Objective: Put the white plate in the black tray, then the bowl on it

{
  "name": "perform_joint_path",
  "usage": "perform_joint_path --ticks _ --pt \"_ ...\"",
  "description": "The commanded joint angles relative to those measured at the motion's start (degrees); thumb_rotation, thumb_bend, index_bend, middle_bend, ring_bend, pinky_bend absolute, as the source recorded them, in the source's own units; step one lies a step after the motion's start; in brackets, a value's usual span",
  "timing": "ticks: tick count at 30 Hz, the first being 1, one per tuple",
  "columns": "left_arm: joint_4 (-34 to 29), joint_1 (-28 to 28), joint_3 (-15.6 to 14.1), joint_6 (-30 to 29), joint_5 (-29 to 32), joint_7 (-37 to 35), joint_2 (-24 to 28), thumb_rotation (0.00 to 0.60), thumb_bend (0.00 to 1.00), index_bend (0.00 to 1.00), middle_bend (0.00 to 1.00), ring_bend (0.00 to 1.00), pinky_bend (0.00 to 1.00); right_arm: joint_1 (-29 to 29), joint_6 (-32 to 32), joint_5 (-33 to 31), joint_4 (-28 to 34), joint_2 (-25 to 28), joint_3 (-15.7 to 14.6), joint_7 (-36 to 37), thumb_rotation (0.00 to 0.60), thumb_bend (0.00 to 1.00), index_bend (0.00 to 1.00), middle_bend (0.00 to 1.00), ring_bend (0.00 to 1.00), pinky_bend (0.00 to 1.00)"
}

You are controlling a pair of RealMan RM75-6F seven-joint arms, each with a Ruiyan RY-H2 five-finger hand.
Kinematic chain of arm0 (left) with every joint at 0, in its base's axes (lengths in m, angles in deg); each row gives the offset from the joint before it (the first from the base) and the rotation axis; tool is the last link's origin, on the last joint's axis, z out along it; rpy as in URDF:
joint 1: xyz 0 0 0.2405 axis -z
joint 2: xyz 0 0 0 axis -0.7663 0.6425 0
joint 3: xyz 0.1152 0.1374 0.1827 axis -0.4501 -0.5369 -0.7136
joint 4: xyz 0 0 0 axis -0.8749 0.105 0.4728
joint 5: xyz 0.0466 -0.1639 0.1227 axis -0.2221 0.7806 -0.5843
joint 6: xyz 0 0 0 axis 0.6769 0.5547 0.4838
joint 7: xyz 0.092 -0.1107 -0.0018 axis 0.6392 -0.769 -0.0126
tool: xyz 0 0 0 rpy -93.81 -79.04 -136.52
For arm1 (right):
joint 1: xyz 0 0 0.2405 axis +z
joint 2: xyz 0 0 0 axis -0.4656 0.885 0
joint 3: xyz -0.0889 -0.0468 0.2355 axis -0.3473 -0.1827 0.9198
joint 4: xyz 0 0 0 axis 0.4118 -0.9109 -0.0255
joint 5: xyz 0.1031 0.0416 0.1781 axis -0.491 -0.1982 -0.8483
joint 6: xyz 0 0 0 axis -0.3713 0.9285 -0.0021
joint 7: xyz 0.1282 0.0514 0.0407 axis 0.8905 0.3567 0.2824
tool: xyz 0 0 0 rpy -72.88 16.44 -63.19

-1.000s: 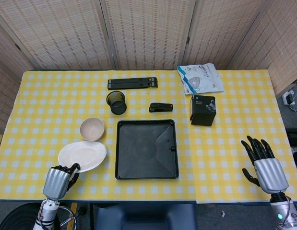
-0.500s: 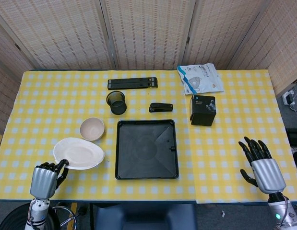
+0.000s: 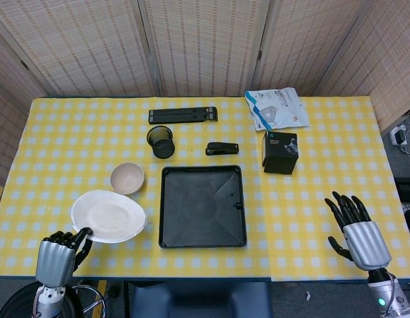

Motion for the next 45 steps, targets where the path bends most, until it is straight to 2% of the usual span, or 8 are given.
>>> perform_joint_path --ticks 1,11,16,21,28,45 --pt "-1.30 0.70 0.07 1.83 -0.16 -0.06 0.01 0.600 0.66 0.63 1.00 1.00 1.00 -0.09 0.25 0.33 -0.01 0.12 -0.14 0.22 0.600 0.34 0.00 0.00 0.00 0.00" --pt "-1.88 7.22 2.38 10.99 0.06 -1.62 -3.22 0.600 0.66 0.63 1.00 1.00 1.00 -0.74 1.81 -0.64 -0.13 0.48 0.70 1.23 0.600 0.34 0.00 0.00 0.00 0.00" --pt "-4.96 10.63 4.93 14.50 0.60 0.57 -3.35 0.600 0.66 0.63 1.00 1.00 1.00 -0.52 0.96 -2.78 -0.28 0.92 1.60 2.19 0.600 0.34 0.00 0.00 0.00 0.00" --pt "-6.92 13.07 5.27 18.84 1.48 2.50 -5.37 0.600 0.66 0.63 1.00 1.00 1.00 -0.49 0.61 -4.21 -0.19 1.85 2.23 4.18 0.600 0.34 0.00 0.00 0.00 0.00" --pt "-5.22 17.29 7.29 24.85 3.97 3.98 -9.33 0.600 0.66 0.64 1.00 1.00 1.00 -0.28 -0.38 -5.54 -0.69 2.77 2.62 6.21 0.600 0.34 0.00 0.00 0.00 0.00" --pt "1.17 23.11 11.03 31.07 10.83 8.39 -18.76 0.600 0.67 0.64 1.00 1.00 1.00 -0.88 0.29 -6.50 -1.02 4.69 3.26 10.65 0.600 0.34 0.00 0.00 0.00 0.00"
